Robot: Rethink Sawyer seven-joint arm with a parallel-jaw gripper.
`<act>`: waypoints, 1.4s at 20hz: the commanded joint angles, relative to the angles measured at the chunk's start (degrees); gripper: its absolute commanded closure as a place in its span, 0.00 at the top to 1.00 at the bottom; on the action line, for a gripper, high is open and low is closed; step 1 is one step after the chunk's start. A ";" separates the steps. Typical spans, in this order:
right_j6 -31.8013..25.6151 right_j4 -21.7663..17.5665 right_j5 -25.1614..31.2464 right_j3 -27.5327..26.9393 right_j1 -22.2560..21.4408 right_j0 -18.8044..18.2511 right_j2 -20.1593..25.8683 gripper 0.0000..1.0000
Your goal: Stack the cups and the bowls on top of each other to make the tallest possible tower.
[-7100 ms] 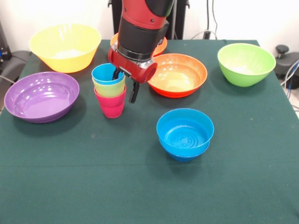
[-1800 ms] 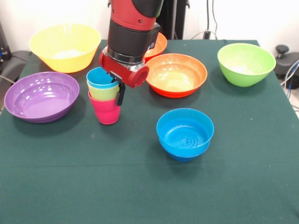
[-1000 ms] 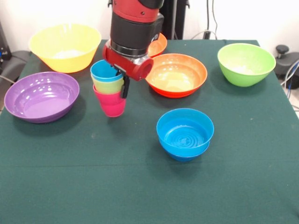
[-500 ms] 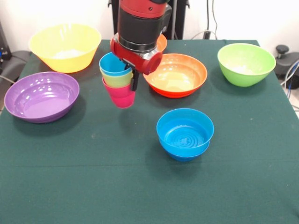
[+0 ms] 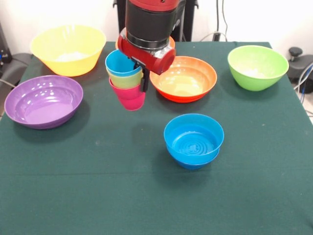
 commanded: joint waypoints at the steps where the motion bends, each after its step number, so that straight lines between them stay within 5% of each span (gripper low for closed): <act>1: 6.88 -0.94 10.59 -8.40 1.21 1.82 2.54 0.00; 28: 12.57 0.15 22.92 -26.84 10.07 5.32 0.02 0.00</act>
